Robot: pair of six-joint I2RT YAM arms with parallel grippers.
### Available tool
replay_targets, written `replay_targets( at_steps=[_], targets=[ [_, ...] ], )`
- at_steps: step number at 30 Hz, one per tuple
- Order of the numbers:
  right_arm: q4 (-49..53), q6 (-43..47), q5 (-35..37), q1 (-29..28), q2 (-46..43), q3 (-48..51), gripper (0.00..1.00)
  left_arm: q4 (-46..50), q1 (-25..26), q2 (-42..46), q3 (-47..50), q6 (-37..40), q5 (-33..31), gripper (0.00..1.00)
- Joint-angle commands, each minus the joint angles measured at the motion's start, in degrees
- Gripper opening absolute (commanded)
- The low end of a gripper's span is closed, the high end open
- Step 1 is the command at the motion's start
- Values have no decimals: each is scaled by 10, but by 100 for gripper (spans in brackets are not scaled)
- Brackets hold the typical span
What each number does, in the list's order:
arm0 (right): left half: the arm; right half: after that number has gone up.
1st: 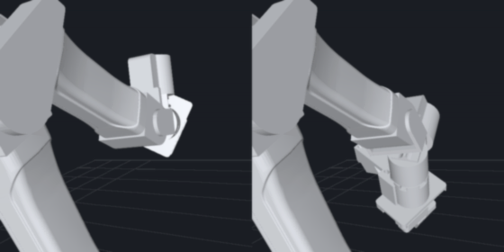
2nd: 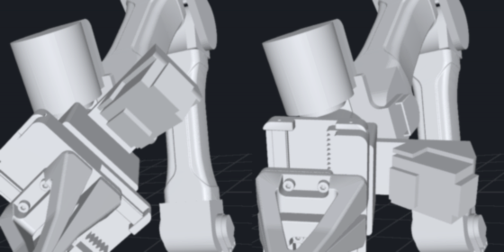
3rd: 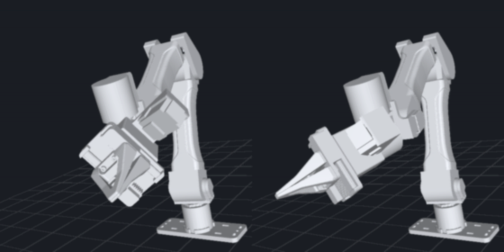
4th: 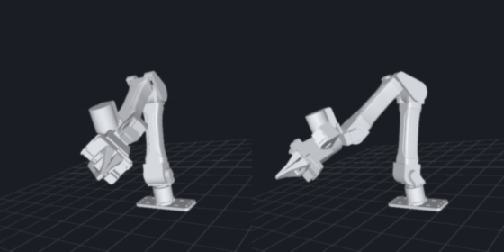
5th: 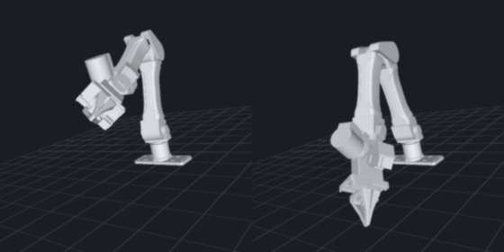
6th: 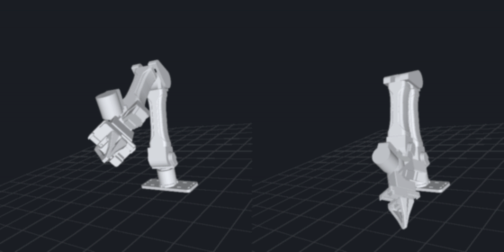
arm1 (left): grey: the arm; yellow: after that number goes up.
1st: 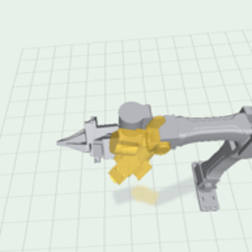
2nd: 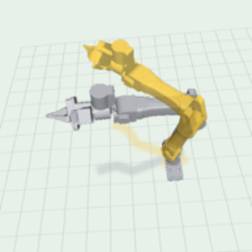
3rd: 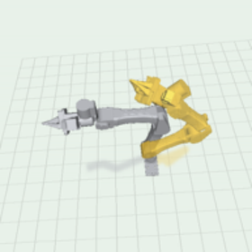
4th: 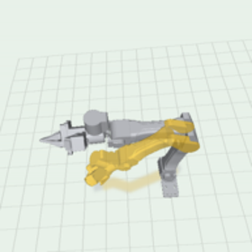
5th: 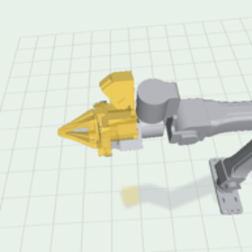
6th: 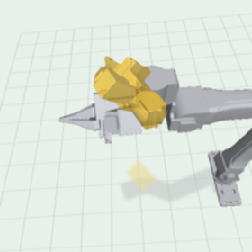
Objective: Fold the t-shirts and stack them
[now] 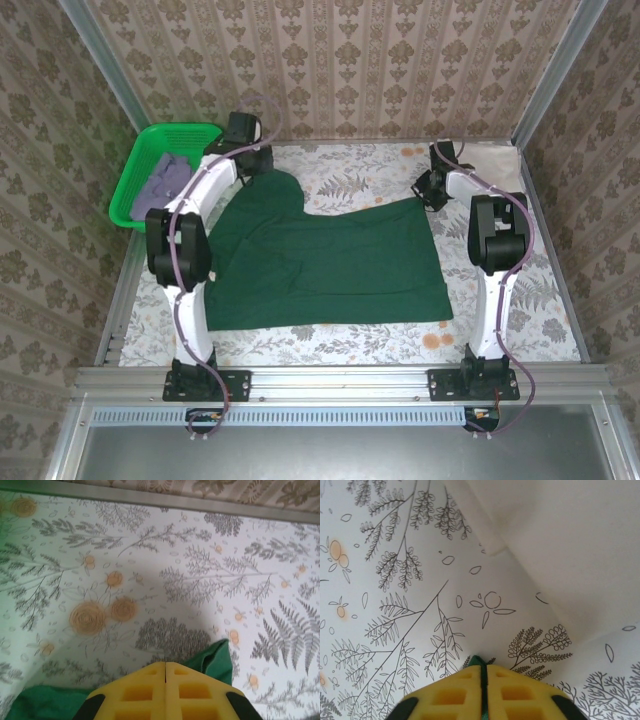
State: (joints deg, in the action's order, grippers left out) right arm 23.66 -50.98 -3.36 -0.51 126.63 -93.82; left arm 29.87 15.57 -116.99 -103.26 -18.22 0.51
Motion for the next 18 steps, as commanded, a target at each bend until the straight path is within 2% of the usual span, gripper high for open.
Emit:
replay_targets(
  at_steps=[1,6,13,17,18],
  targets=[
    [17,-8,6,2,6,-17,4,-34,3,54,46,19,-42,0],
    [30,-36,2,1,1,-36,0,-57,2,89,75,19,-89,0],
    [134,-91,-16,-3,64,-171,0,-52,2,86,63,18,-142,0],
    [179,-118,-23,-9,114,-255,7,-28,0,64,30,13,-184,0],
    [194,-123,-28,-11,131,-280,13,-19,-1,57,17,11,-188,0]
  ],
)
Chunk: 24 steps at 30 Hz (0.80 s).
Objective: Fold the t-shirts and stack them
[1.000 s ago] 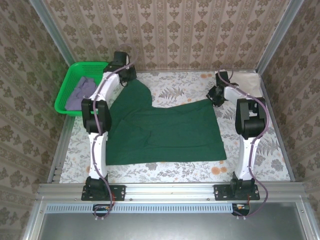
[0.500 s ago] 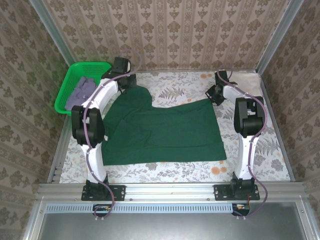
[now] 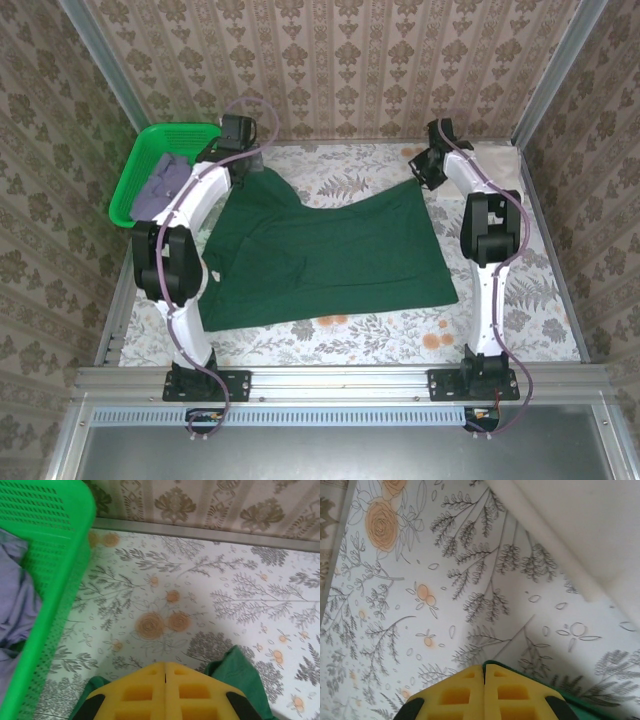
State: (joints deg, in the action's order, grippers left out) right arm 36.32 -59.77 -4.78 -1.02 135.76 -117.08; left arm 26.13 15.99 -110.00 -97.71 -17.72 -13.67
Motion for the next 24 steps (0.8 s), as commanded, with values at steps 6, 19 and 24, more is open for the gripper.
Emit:
replay_targets(
  at_steps=[6,19,24],
  targets=[
    [134,-39,-23,-5,104,-164,44,40,-10,-39,-67,0,-54,0],
    [63,66,-16,8,-20,7,38,58,-1,-46,-84,2,-47,0],
    [42,92,-32,10,-38,46,38,63,-1,-44,-84,3,-38,0]
  ],
)
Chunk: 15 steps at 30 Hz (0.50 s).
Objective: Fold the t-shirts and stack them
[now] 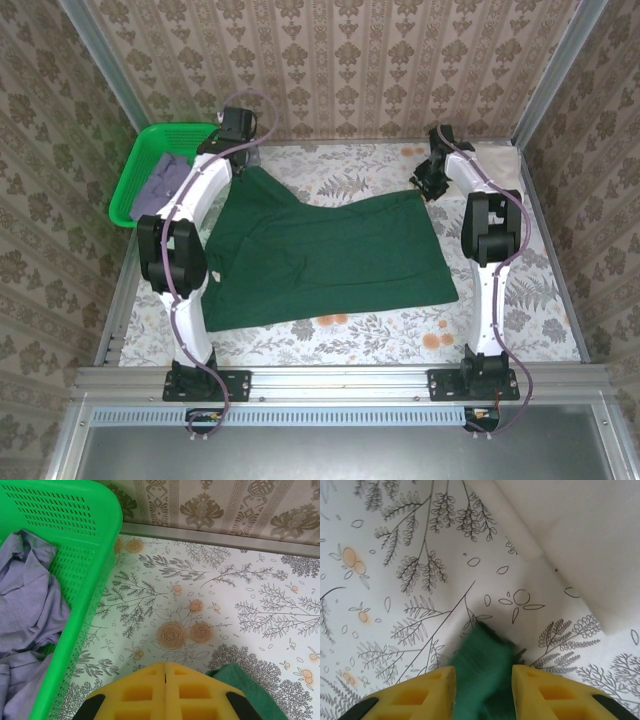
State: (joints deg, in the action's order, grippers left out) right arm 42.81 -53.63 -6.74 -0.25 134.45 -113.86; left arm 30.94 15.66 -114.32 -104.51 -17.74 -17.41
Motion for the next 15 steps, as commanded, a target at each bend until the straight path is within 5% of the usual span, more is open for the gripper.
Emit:
replay_targets(
  at_steps=[1,15],
  targets=[
    [-29,35,-14,3,-27,18,38,16,2,-1,-15,3,-1,0],
    [-42,51,-14,5,1,4,31,29,4,-2,-18,-1,12,0]
  ],
)
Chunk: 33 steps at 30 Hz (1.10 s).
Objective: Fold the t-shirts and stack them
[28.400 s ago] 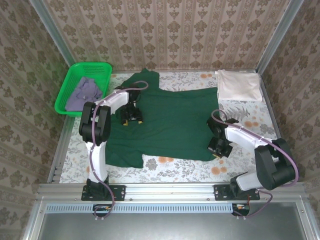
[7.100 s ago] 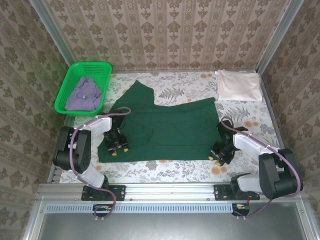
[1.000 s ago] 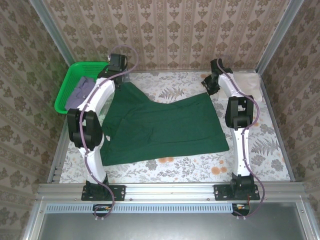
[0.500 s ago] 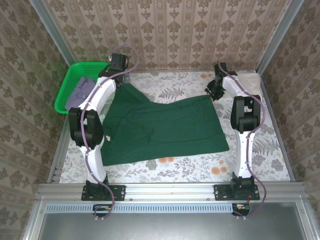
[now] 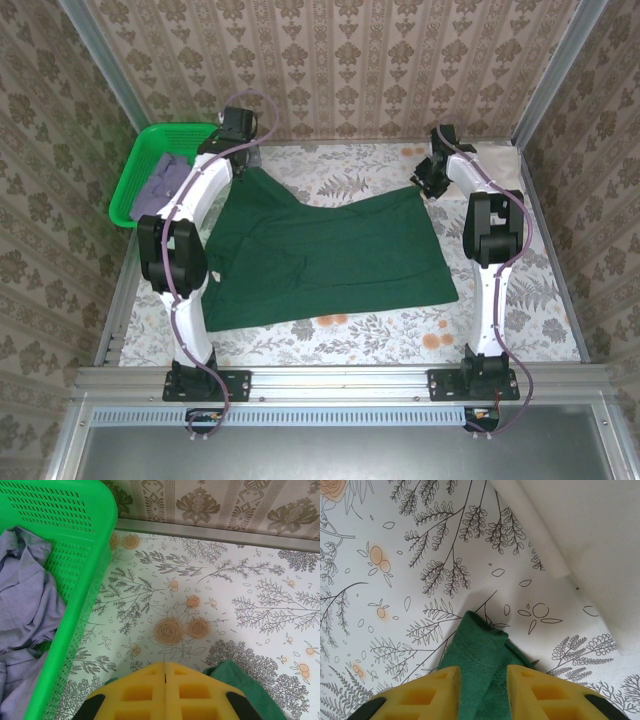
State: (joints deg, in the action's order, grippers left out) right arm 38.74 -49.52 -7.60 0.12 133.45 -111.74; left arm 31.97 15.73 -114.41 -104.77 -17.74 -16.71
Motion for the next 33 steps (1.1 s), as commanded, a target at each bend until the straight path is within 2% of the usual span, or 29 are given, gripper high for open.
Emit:
replay_targets(
  at_steps=[1,11,20,33],
  targets=[
    [-1,11,-6,1,18,-27,30,21,3,-1,-16,-1,6,0],
    [38,16,-5,0,70,-99,25,28,6,2,-17,-5,8,0],
    [-10,14,15,2,6,0,24,32,6,-1,-20,-6,8,0],
    [-55,20,23,8,-32,42,26,32,5,-9,-27,-3,9,0]
  ],
)
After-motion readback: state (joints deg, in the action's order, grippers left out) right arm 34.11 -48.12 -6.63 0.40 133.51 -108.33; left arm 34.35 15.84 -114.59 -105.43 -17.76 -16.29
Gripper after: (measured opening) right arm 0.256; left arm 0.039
